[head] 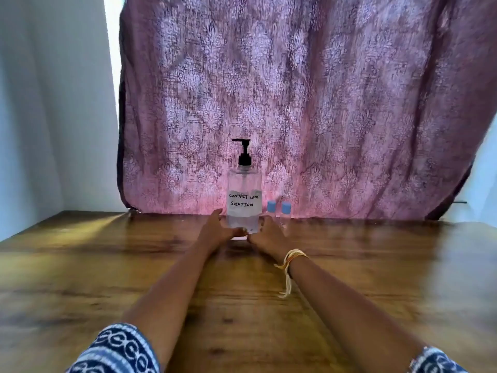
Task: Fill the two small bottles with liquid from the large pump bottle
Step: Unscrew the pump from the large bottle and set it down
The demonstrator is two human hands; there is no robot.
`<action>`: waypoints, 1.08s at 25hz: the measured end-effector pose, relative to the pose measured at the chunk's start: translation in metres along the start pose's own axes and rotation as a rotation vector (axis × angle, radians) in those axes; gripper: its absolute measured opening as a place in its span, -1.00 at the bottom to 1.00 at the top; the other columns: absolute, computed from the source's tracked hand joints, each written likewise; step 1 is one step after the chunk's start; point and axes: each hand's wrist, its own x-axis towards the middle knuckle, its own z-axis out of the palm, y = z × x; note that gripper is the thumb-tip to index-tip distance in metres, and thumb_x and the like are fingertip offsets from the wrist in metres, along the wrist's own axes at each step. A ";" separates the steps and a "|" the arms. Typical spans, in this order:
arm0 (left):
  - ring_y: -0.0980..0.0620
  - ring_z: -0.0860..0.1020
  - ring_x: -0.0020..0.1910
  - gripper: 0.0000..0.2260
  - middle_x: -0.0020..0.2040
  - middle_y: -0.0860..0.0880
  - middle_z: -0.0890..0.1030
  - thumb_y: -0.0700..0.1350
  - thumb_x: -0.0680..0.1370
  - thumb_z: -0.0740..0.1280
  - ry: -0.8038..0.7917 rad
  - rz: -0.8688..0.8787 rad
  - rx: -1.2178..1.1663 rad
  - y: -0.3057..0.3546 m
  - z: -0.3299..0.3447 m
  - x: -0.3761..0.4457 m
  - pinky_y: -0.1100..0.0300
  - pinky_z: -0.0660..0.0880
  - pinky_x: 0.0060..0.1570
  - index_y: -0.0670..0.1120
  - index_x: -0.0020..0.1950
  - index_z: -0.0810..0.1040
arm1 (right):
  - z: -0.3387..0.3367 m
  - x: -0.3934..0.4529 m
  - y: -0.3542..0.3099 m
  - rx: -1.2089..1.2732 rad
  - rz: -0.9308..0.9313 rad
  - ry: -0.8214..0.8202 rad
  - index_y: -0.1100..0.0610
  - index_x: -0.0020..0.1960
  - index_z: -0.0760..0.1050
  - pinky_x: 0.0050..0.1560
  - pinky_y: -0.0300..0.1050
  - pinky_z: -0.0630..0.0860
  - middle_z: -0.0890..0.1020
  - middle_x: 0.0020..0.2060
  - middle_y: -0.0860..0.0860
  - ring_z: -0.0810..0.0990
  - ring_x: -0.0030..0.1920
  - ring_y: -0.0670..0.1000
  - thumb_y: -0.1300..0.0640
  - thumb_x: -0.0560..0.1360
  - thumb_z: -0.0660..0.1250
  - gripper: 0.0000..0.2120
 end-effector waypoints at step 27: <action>0.12 0.64 -0.07 -0.41 0.04 0.07 0.68 0.07 0.15 0.63 -0.234 0.250 0.030 0.077 0.059 -0.195 0.14 0.60 0.00 -0.03 0.13 0.63 | -0.120 -0.197 0.043 0.000 0.020 0.128 0.18 0.20 0.52 0.02 -0.16 0.61 0.67 0.03 0.00 0.65 0.02 -0.01 0.22 0.27 0.60 -0.46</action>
